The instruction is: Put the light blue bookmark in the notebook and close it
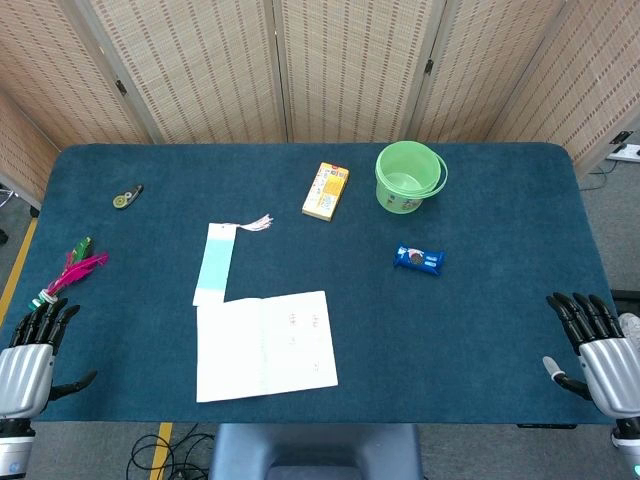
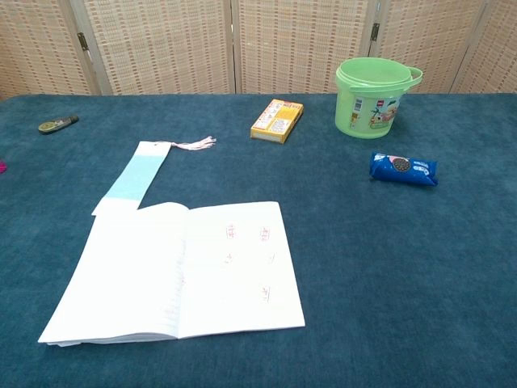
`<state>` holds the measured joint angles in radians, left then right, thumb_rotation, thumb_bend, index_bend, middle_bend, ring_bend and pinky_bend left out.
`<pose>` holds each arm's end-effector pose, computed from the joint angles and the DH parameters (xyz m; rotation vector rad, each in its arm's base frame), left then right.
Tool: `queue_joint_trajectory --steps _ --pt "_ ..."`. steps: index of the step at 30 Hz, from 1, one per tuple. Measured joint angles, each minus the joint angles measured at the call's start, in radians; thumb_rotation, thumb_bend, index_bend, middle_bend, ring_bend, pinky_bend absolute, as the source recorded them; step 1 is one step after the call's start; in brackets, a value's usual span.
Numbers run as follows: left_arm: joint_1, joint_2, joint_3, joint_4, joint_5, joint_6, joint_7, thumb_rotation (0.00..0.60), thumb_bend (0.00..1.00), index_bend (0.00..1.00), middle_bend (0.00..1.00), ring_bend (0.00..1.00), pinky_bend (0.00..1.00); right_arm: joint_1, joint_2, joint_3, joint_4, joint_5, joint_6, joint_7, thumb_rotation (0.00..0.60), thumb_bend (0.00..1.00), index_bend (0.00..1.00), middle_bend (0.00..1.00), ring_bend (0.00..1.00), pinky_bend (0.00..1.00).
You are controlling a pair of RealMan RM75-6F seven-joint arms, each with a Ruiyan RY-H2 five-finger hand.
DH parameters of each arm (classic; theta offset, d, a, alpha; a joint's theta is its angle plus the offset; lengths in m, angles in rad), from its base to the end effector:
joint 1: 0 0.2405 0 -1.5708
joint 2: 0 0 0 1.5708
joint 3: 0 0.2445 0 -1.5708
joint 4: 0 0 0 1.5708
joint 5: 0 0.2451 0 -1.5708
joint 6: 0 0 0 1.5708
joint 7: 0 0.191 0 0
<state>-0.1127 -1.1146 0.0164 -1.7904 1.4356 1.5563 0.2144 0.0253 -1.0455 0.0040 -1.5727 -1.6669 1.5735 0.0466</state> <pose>-0.2812 0.2182 0.1105 -1.3709 -0.8877 -0.8496 -0.3126 -0.1991 0.1428 1.4937 -0.8004 0.9225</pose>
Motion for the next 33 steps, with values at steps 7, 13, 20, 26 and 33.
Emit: queue_joint_trajectory --steps 7,13,20,26,33 --pt "0.009 -0.008 -0.008 -0.002 0.007 -0.004 -0.007 0.600 0.09 0.15 0.09 0.03 0.13 -0.012 0.002 0.001 -0.013 0.003 0.021 -0.013 0.600 0.22 0.06 0.11 0.05 0.07" --pt "0.006 -0.010 -0.022 -0.001 0.012 -0.018 -0.016 0.600 0.09 0.16 0.09 0.03 0.13 -0.024 0.000 -0.002 -0.015 0.008 0.034 -0.011 0.600 0.22 0.06 0.11 0.05 0.07" --pt "-0.049 -0.010 -0.044 0.010 0.016 -0.104 -0.031 0.600 0.09 0.22 0.10 0.03 0.13 -0.029 0.001 -0.003 -0.023 0.007 0.041 -0.011 0.600 0.24 0.07 0.11 0.05 0.07" --pt "-0.168 -0.028 -0.104 0.039 -0.018 -0.265 -0.048 0.600 0.09 0.23 0.16 0.05 0.13 -0.027 0.012 -0.004 -0.036 -0.007 0.045 -0.023 0.600 0.25 0.07 0.11 0.05 0.07" --pt "-0.342 -0.092 -0.189 0.102 -0.158 -0.486 -0.002 0.595 0.09 0.22 0.17 0.05 0.13 -0.034 0.024 -0.005 -0.050 -0.006 0.052 -0.036 0.600 0.25 0.06 0.11 0.05 0.07"
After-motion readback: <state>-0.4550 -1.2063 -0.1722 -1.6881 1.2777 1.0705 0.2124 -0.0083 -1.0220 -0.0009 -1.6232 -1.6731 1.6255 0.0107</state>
